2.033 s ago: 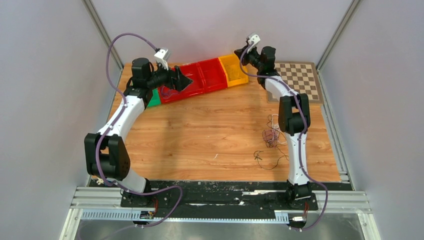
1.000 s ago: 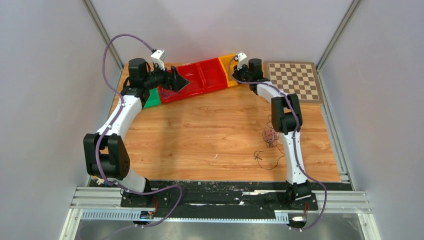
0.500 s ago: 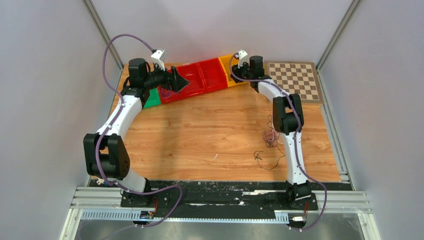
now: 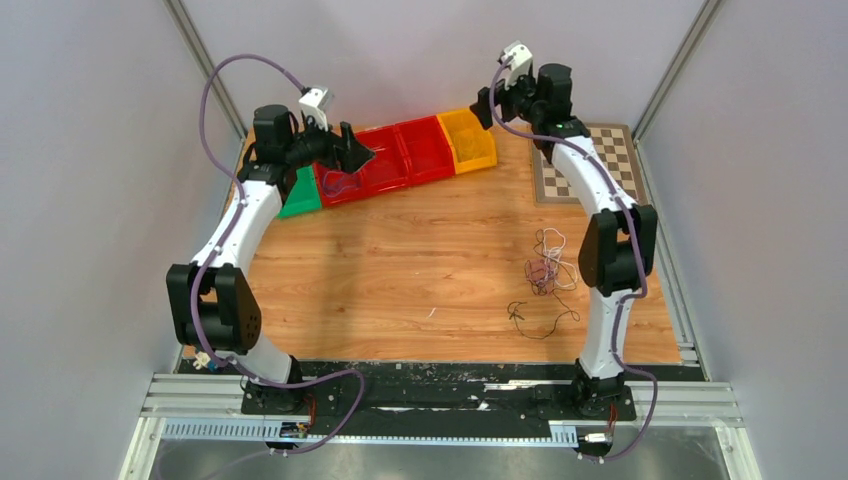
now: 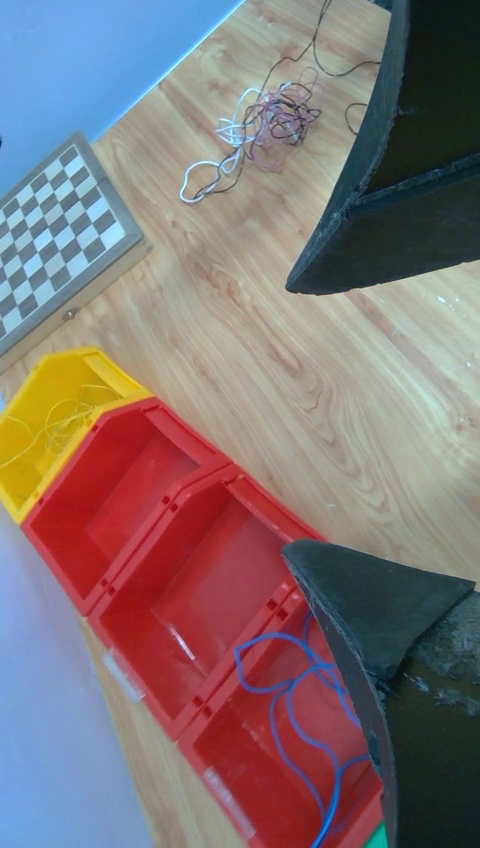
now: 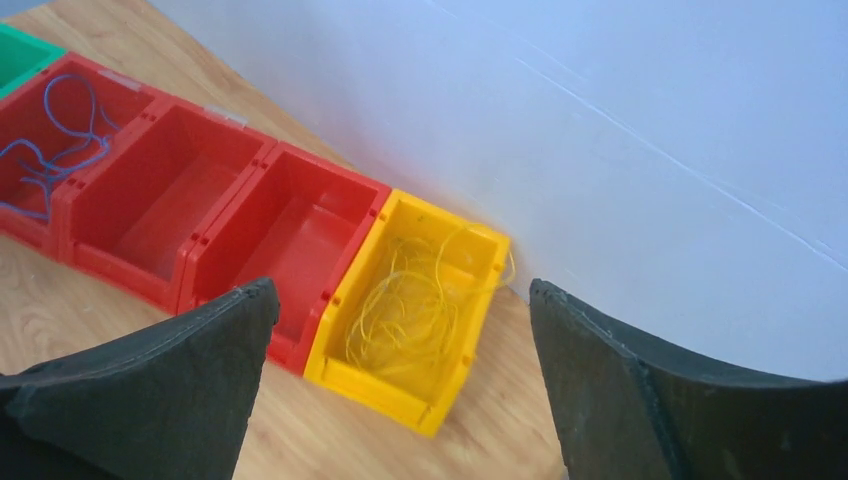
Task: Untangle the cables
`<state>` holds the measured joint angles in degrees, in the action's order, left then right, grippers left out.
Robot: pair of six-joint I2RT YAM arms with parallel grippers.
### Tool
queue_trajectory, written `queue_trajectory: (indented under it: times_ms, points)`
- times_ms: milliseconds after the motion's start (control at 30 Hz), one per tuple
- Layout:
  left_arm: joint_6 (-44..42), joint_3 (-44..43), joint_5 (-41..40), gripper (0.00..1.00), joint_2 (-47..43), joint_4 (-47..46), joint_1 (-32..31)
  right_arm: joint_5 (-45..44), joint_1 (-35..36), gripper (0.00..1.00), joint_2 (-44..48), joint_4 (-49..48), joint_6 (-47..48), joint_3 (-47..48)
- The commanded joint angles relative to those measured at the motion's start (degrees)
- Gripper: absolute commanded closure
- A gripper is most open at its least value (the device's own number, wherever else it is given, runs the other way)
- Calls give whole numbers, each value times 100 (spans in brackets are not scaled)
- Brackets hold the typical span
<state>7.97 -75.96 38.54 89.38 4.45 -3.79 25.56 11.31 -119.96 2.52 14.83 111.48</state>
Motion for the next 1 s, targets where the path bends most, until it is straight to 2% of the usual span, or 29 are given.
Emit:
queue_trajectory:
  times_ms: [0,67,133,200,300,433,500,600,633,700,900,933,967]
  points:
    - [-715,-1228,254,0,452,1411,73,95,-193,0,947,1751,542,-445]
    - [-770,-1355,251,0,621,1736,80,306,-296,0,1451,3066,1055,-763]
    - [-716,-970,213,0,517,1519,61,504,-403,0,1979,4267,1702,-1248]
    - [-482,-536,179,0,284,1199,56,490,-494,0,2558,5072,2113,-1944]
    - [-366,-180,163,0,-102,1139,48,235,-540,0,3349,5744,2539,-3268]
    - [-550,125,129,0,-567,1422,46,-656,-535,0,3966,5737,2695,-4743]
    - [-702,290,191,0,-764,1597,39,-1001,-534,1,4068,5233,2572,-5401]
    - [-1009,505,110,0,-1043,1816,38,-989,-523,6,4094,4446,2412,-6053]
    - [-1096,568,105,0,-1093,1975,37,-878,-508,11,4042,4244,2395,-6146]
    - [-1342,656,175,0,-1231,2244,38,-583,-443,26,3901,3929,2360,-6176]
    - [-1586,802,1075,0,-1535,2573,41,928,233,89,3578,3665,2281,-5212]
    - [-1572,813,1155,1,-1572,2580,38,1173,381,97,3564,3644,2298,-5005]
    - [-1580,821,1280,4,-1590,2603,41,1411,542,100,3551,3641,2336,-4805]
